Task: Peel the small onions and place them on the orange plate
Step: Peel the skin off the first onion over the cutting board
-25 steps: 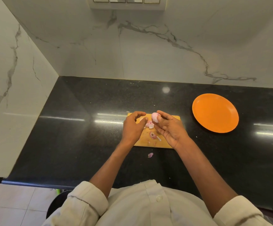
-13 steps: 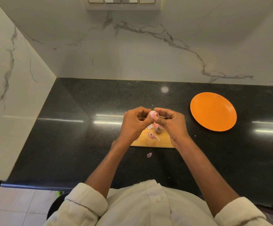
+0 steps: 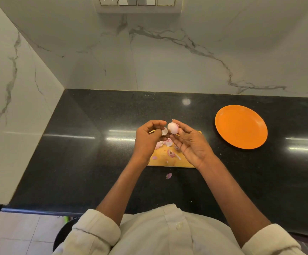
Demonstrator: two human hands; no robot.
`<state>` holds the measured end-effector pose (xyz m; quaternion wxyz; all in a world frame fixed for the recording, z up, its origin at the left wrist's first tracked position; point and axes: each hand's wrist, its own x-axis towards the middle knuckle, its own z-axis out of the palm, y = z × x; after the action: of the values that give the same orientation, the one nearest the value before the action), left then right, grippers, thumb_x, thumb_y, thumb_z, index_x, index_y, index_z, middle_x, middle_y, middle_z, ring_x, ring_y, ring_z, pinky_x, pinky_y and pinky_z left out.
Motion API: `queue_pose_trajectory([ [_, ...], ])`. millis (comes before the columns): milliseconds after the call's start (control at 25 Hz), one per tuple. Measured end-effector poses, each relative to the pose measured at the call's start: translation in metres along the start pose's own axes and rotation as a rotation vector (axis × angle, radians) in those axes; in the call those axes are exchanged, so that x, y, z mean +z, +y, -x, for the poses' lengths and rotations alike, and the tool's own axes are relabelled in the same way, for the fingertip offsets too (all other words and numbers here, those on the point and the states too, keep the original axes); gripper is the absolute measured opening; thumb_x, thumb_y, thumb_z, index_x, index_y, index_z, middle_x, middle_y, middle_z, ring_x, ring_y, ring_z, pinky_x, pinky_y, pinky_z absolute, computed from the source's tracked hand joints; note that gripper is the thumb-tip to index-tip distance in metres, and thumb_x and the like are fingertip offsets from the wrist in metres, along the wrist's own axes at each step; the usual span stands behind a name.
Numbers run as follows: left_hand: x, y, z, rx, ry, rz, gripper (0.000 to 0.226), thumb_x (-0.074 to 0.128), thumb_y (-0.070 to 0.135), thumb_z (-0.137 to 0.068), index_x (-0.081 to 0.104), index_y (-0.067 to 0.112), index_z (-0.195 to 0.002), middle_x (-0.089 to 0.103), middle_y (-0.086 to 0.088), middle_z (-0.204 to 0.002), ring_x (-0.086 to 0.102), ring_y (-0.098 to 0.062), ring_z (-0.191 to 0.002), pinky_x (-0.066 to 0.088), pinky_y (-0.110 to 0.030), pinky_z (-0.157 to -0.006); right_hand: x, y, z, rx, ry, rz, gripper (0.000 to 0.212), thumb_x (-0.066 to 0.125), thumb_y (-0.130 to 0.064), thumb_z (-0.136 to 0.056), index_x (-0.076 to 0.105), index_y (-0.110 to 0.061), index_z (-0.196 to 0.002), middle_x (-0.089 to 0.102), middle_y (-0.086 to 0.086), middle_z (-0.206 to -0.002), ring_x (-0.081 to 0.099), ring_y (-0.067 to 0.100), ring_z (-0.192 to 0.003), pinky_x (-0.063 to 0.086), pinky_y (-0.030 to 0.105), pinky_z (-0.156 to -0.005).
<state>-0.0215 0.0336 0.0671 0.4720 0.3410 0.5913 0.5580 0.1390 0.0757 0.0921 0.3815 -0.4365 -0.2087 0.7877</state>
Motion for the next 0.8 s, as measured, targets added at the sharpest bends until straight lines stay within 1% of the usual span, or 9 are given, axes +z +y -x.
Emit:
queue_pose_trajectory([
  [80, -0.0013, -0.0041, -0.0027, -0.068, 0.028, 0.078, 0.030, 0.051, -0.007, -0.102, 0.076, 0.005, -0.114, 0.076, -0.018, -0.111, 0.078, -0.033, -0.096, 0.065, -0.042, -0.086, 0.0005, 0.0008, 0.0003, 0.043, 0.009, -0.088, 0.031, 0.051, 0.002, -0.107, 0.069, -0.003, -0.131, 0.071, 0.020, -0.128, 0.075, 0.031, -0.113, 0.063, 0.037, -0.095],
  [160, -0.0021, -0.0045, -0.0025, -0.078, 0.017, 0.082, 0.026, 0.052, -0.003, -0.104, 0.076, 0.003, -0.115, 0.077, -0.014, -0.106, 0.078, -0.029, -0.094, 0.065, -0.042, -0.085, 0.0002, 0.0014, 0.0008, 0.051, 0.021, -0.125, 0.027, 0.054, 0.000, -0.105, 0.069, -0.001, -0.128, 0.072, 0.023, -0.127, 0.076, 0.032, -0.111, 0.063, 0.037, -0.094],
  [240, -0.0018, -0.0042, -0.0009, -0.027, -0.037, 0.013, 0.018, 0.062, 0.006, -0.105, 0.075, 0.007, -0.116, 0.077, -0.010, -0.104, 0.077, -0.026, -0.091, 0.064, -0.038, -0.081, -0.0003, 0.0023, 0.0003, 0.041, 0.043, -0.088, 0.025, 0.059, -0.002, -0.104, 0.069, -0.002, -0.126, 0.074, 0.022, -0.125, 0.076, 0.031, -0.111, 0.062, 0.038, -0.096],
  [320, -0.0005, -0.0037, 0.0014, 0.054, -0.114, -0.108, 0.018, 0.073, 0.013, -0.101, 0.073, 0.015, -0.119, 0.076, -0.007, -0.106, 0.074, -0.020, -0.084, 0.062, -0.031, -0.073, 0.0009, 0.0030, 0.0003, 0.031, 0.050, -0.018, 0.026, 0.059, -0.005, -0.104, 0.070, -0.006, -0.128, 0.076, 0.019, -0.121, 0.075, 0.030, -0.111, 0.061, 0.039, -0.097],
  [440, 0.0027, -0.0040, 0.0008, 0.088, -0.157, -0.170, 0.025, 0.077, 0.012, -0.098, 0.067, 0.019, -0.120, 0.069, -0.017, -0.104, 0.063, -0.013, -0.070, 0.052, -0.025, -0.060, 0.0035, 0.0029, 0.0023, 0.059, 0.043, 0.085, 0.024, 0.053, -0.013, -0.109, 0.073, -0.012, -0.123, 0.077, 0.013, -0.105, 0.074, 0.021, -0.095, 0.062, 0.033, -0.085],
  [480, 0.0032, -0.0027, 0.0005, 0.087, -0.160, -0.164, 0.025, 0.076, 0.011, -0.098, 0.066, 0.018, -0.120, 0.067, -0.022, -0.103, 0.061, -0.011, -0.067, 0.050, -0.023, -0.058, 0.0041, 0.0024, 0.0026, 0.071, 0.044, 0.100, 0.023, 0.053, -0.015, -0.109, 0.072, -0.011, -0.121, 0.076, 0.013, -0.101, 0.072, 0.019, -0.089, 0.060, 0.031, -0.081],
  [560, 0.0021, -0.0007, -0.0004, 0.093, -0.176, -0.180, 0.021, 0.075, 0.010, -0.099, 0.066, 0.017, -0.117, 0.066, -0.023, -0.100, 0.059, -0.012, -0.066, 0.048, -0.021, -0.056, 0.0043, 0.0018, 0.0033, 0.089, 0.052, 0.098, 0.021, 0.055, -0.018, -0.109, 0.069, -0.006, -0.118, 0.073, 0.013, -0.096, 0.068, 0.018, -0.084, 0.058, 0.030, -0.078],
  [680, -0.0005, -0.0014, -0.0041, 0.105, -0.163, -0.190, 0.012, 0.078, 0.007, -0.095, 0.071, 0.011, -0.104, 0.068, -0.010, -0.087, 0.061, -0.017, -0.065, 0.049, -0.026, -0.056, 0.0033, 0.0011, 0.0033, 0.093, 0.060, 0.115, 0.022, 0.057, -0.019, -0.108, 0.069, -0.004, -0.117, 0.075, 0.013, -0.094, 0.069, 0.019, -0.085, 0.059, 0.032, -0.081],
  [800, -0.0013, -0.0030, -0.0056, 0.088, -0.107, -0.146, 0.007, 0.079, 0.001, -0.092, 0.077, 0.008, -0.094, 0.071, 0.003, -0.078, 0.061, -0.012, -0.063, 0.050, -0.025, -0.058, 0.0039, 0.0011, 0.0033, 0.088, 0.056, 0.112, 0.023, 0.057, -0.017, -0.107, 0.069, -0.004, -0.121, 0.078, 0.013, -0.093, 0.072, 0.021, -0.089, 0.060, 0.033, -0.084],
])
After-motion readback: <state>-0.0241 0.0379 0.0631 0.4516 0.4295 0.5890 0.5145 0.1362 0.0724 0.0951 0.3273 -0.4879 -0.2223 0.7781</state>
